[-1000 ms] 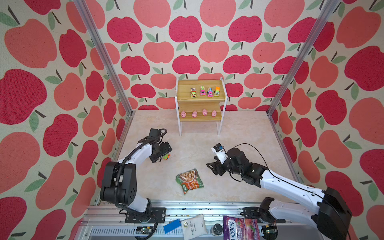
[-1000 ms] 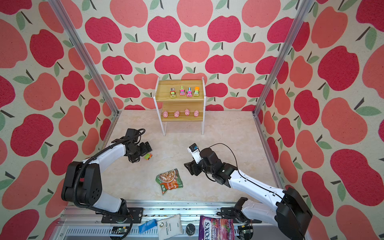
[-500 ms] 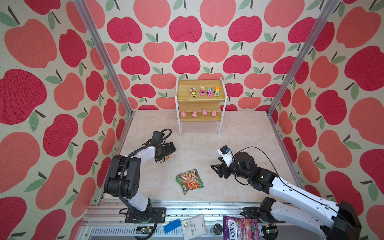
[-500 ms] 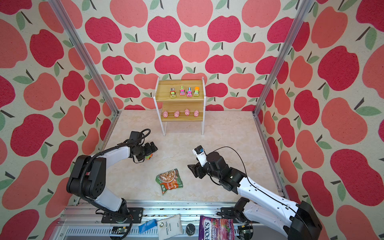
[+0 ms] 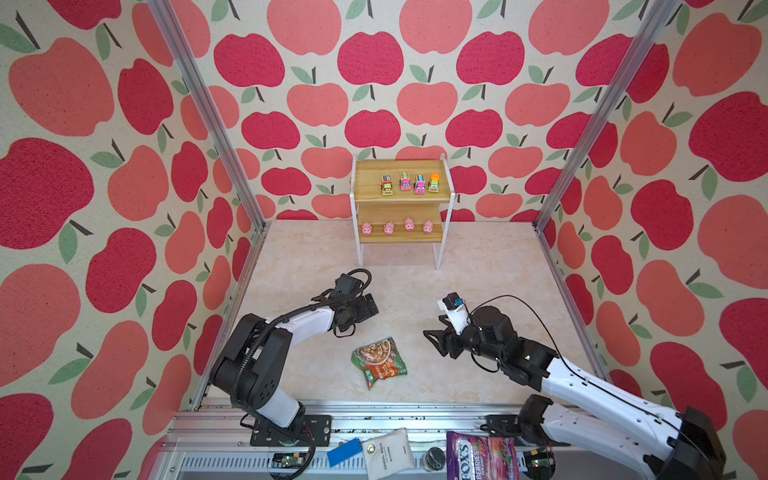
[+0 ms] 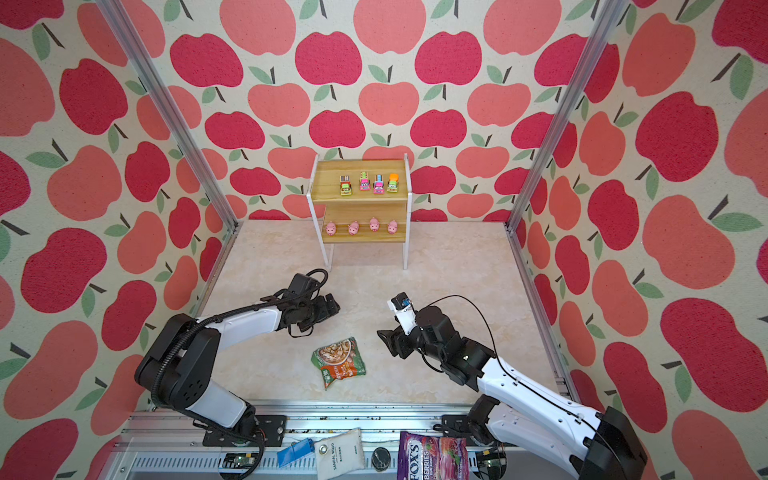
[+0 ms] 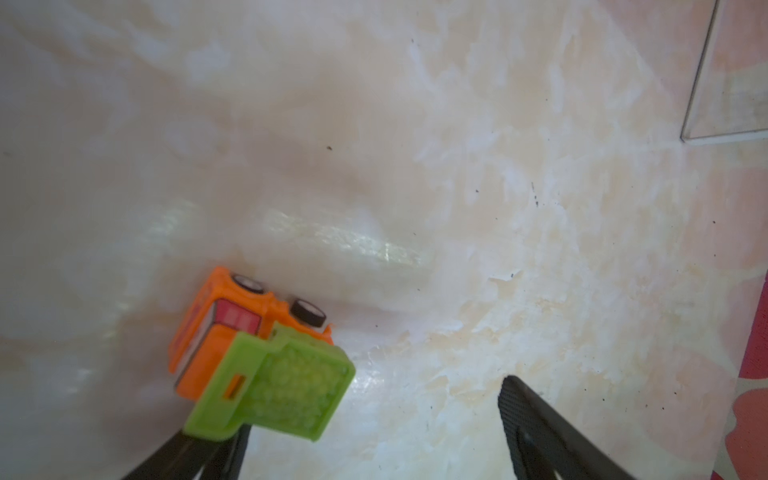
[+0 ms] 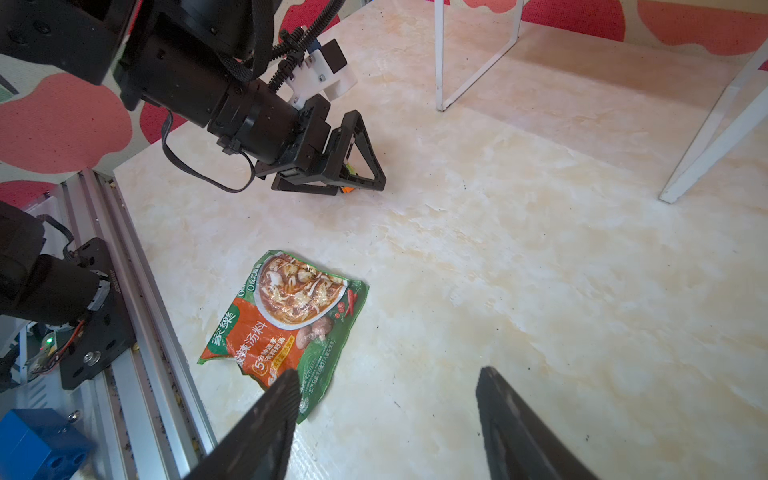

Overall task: Place and organize the plastic toys onto the shelf
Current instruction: 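Lower the left gripper over the orange-and-green dump truck and align with it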

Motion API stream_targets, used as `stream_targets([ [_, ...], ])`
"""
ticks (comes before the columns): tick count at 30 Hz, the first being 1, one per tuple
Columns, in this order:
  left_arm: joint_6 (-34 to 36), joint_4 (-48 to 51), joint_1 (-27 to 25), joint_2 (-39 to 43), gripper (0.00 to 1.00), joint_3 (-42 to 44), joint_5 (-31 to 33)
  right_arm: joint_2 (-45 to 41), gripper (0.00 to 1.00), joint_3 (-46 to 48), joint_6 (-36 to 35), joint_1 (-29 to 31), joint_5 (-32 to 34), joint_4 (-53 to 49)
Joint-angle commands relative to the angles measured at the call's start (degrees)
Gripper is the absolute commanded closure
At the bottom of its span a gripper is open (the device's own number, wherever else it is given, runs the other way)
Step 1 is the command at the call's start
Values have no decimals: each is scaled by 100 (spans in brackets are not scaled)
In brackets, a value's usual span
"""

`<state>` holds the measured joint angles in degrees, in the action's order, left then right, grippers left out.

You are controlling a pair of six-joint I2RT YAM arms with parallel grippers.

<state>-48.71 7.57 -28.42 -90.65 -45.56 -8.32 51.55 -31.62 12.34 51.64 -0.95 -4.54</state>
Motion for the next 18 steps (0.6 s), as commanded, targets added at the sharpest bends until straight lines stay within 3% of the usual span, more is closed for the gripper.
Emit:
stream_targets([
  [1, -594, 76, -291, -364, 6, 18, 94, -102, 30, -4, 32, 2, 6, -120],
  [9, -215, 359, -388, -330, 4, -543, -85, -274, 30, 245, 101, 5, 102, -80],
  [18, 532, 654, 343, 1225, 2, -261, -540, 670, 32, 290, 107, 131, 136, 712],
])
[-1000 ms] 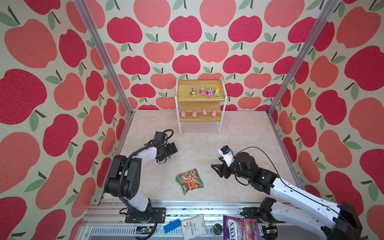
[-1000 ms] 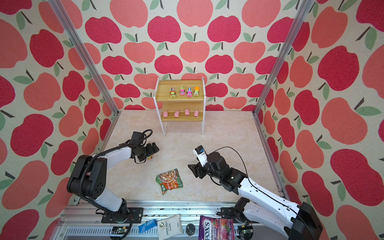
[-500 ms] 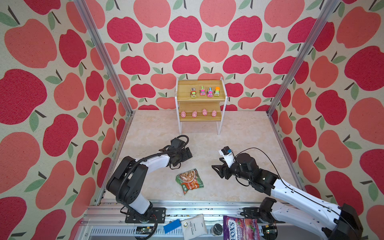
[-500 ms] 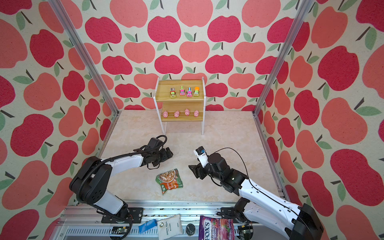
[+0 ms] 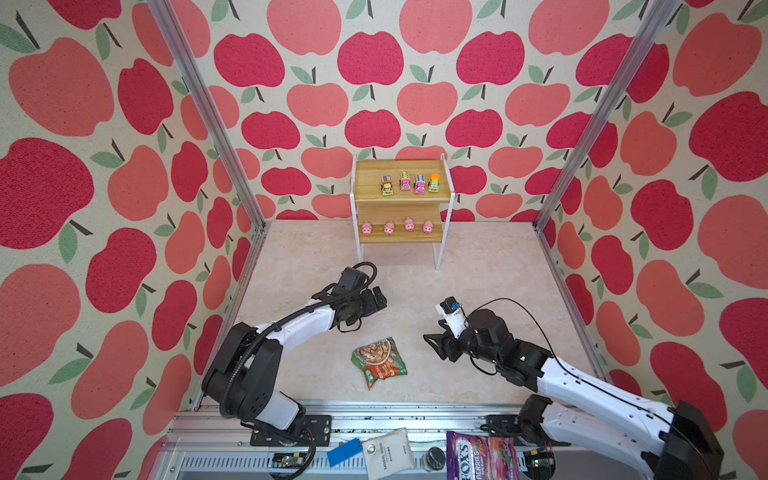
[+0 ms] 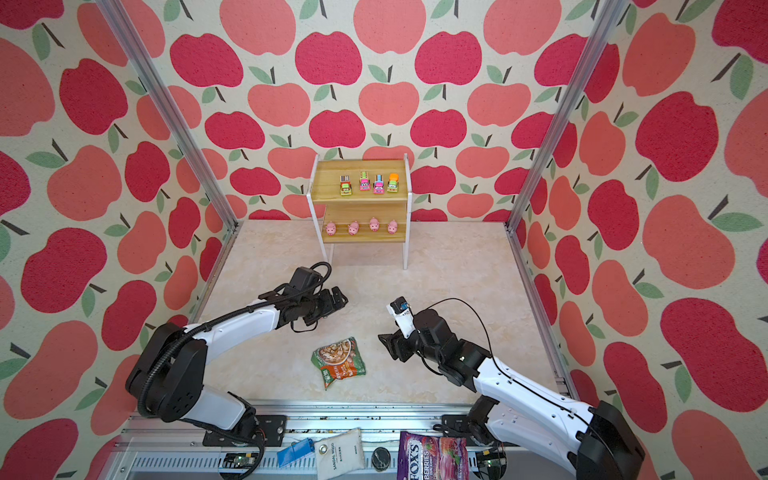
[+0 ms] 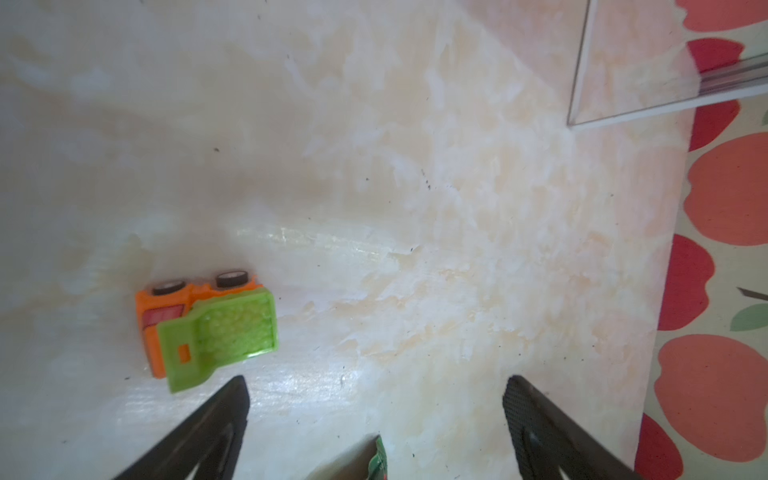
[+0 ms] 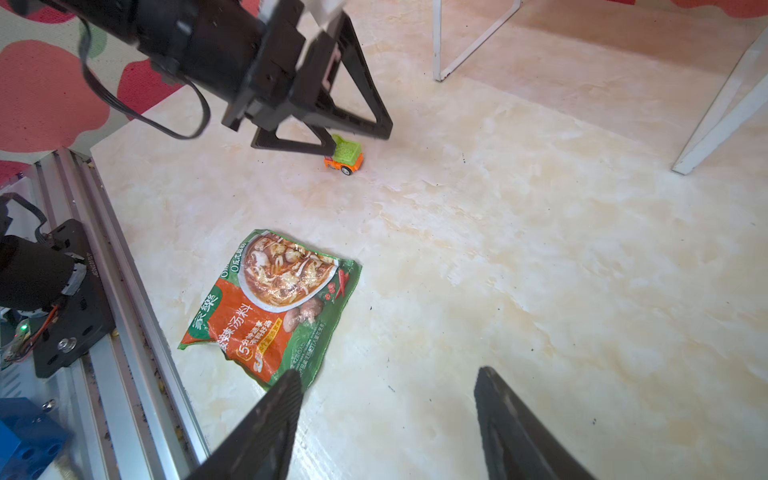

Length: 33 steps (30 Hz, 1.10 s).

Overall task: Place and organize the plastic toys onto the shelf
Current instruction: 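Lower the left gripper over the orange-and-green dump truck and align with it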

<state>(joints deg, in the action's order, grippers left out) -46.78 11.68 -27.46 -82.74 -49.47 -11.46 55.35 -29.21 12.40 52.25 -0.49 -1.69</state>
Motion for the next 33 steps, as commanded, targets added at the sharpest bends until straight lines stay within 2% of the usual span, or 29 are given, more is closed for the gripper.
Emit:
stream_targets([
  [1, 415, 275, 365, 616, 2, 177, -284, 521, 32, 32, 133, 90, 125, 623],
  [7, 1294, 1027, 806, 1207, 1, 200, -195, 2178, 36, -472, 159, 284, 459, 1748],
  [10, 1737, 1585, 821, 1162, 0, 105, 208, 2900, 37, -823, 55, 312, 559, 2120],
  [13, 1957, 1734, 826, 1169, 0, 191, 499, 3490, 39, -1162, -103, 345, 682, 2369],
  [20, 2068, 1732, 864, 1091, 0, 421, 1235, 4535, 42, -1871, -373, 540, 753, 2629],
  [33, 2090, 1599, 1074, 1167, 0, 568, 1428, 5799, 44, -2847, -397, 769, 781, 2683],
])
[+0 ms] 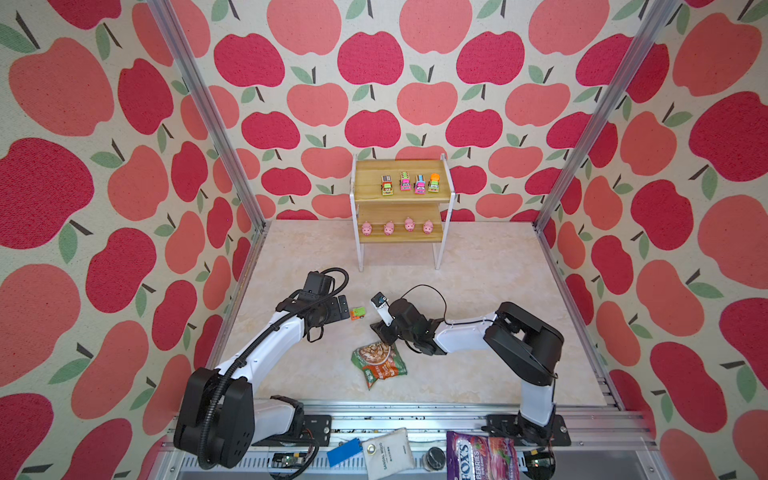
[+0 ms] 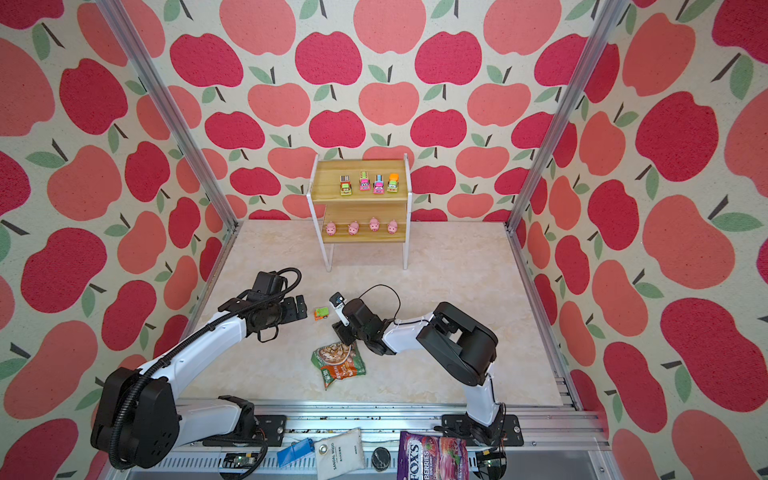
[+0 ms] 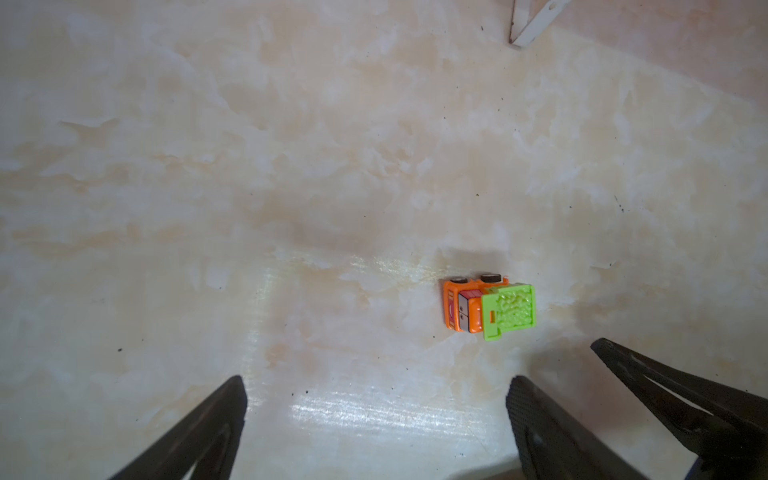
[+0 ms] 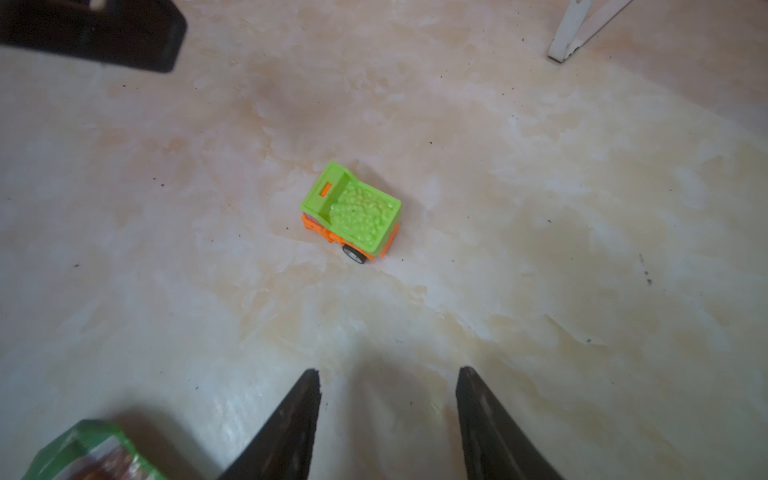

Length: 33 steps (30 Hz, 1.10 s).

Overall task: Place and organize the plastic toys onto the shelf
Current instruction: 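Lower the left gripper over the orange-and-green dump truck and align with it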

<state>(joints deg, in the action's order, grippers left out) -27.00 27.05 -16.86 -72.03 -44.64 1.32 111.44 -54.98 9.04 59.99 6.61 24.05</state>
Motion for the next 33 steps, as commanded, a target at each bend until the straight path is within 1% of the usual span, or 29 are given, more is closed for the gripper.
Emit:
stream_targets([
  [1, 95, 48, 15, 149, 0, 121, 142, 271, 44, -359, -54, -6, 111, 108],
  [7, 73, -246, -8, 551, 0, 568, -42, 713, 45, -850, -77, -97, 248, 59],
  [12, 157, -436, -42, 734, 0, 811, -355, 782, 45, -1001, -151, -325, 178, 81],
  [18, 478, -890, -417, 718, 1, 994, -562, 726, 46, -926, -103, -449, 84, 220],
  [21, 715, -1384, -713, 659, 2, 1123, -522, 466, 46, -696, -104, -478, 54, 299],
  [23, 764, -1604, -819, 581, 5, 1141, -463, 184, 45, -416, -104, -514, -12, 418],
  [26, 978, -2132, -939, 519, 15, 1272, -445, -374, 46, 136, -74, -586, -120, 593],
  [28, 1230, -2638, -967, 519, 22, 1438, -479, -820, 46, 567, -31, -665, -343, 704],
  [33, 1795, -3812, -966, 462, 29, 1942, -545, -1923, 45, 1524, -151, -743, -787, 775],
])
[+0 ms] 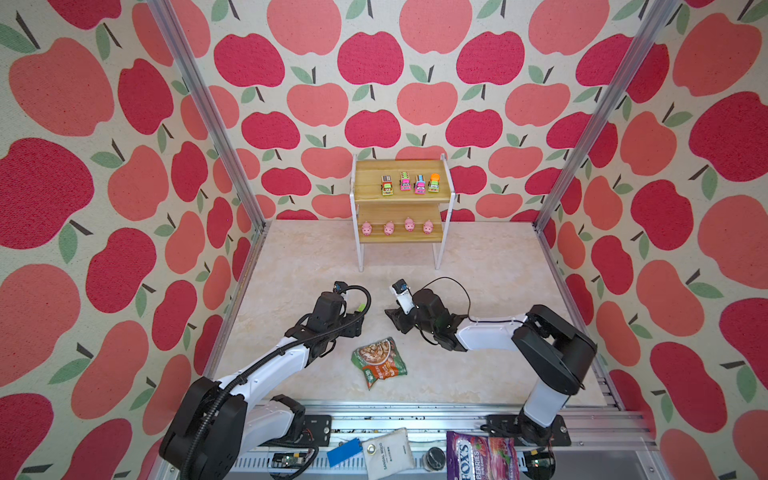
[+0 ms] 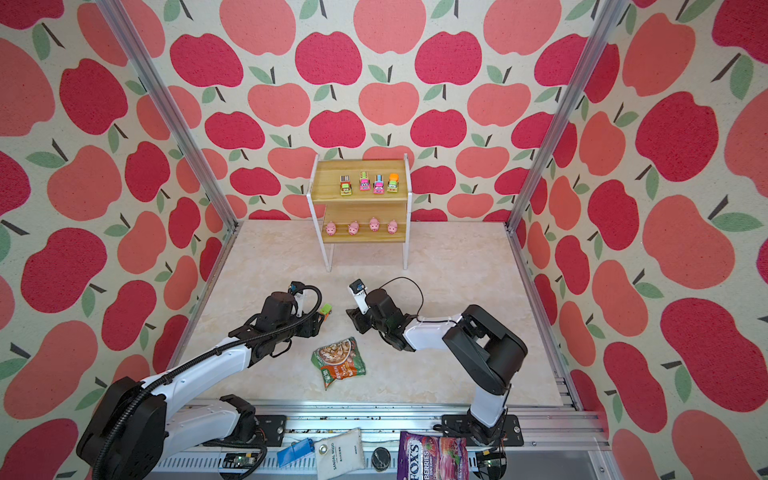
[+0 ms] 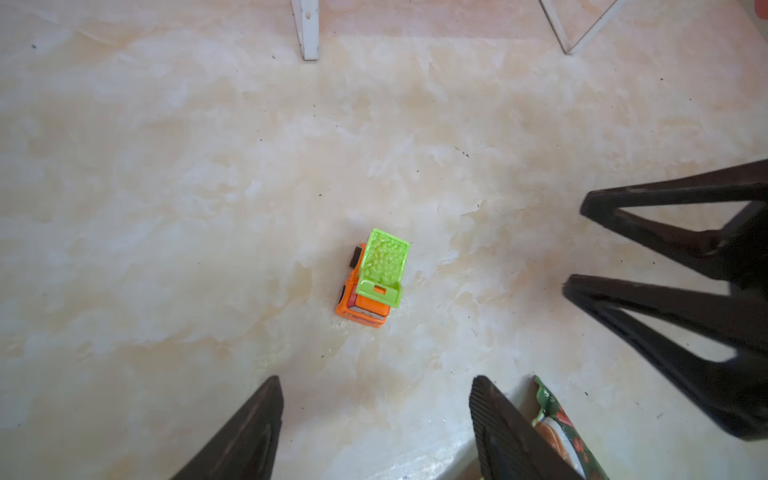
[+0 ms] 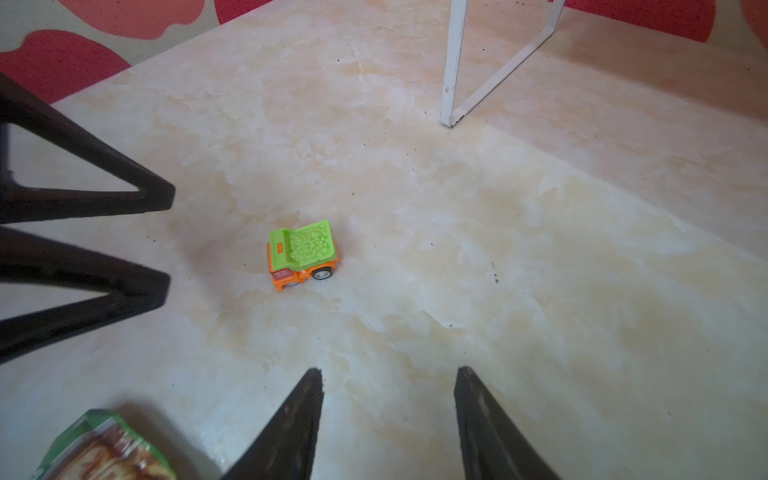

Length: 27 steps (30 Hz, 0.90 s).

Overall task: Place and organize the plastic toys onto the shelf
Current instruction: 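Lower the left gripper over the orange-and-green dump truck and align with it, then close the left gripper on the dump truck and lift it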

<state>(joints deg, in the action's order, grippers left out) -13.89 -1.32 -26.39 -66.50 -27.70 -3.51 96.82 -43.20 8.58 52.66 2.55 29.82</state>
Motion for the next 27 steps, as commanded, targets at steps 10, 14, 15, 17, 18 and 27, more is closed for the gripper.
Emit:
stream_targets([
  [10, 1249, -2831, -94, -560, 27, 922, -514, -2136, 45, 1711, -510, -286, -753, 683],
  [14, 1084, -2969, -146, -997, 24, 855, -554, -2620, 44, 1873, -718, -370, -684, 587],
  [15, 1049, -3054, -180, -1089, 24, 867, -460, -2729, 44, 1910, -758, -395, -679, 563],
  [17, 973, -3276, -188, -1259, 23, 897, -227, -2911, 44, 1972, -787, -432, -706, 517],
  [18, 950, -3392, -183, -1356, 23, 914, -122, -2992, 44, 2005, -796, -446, -723, 507],
  [27, 1171, -4240, -208, -2310, 31, 735, 553, -3191, 44, 2183, -823, -476, -760, 586],
])
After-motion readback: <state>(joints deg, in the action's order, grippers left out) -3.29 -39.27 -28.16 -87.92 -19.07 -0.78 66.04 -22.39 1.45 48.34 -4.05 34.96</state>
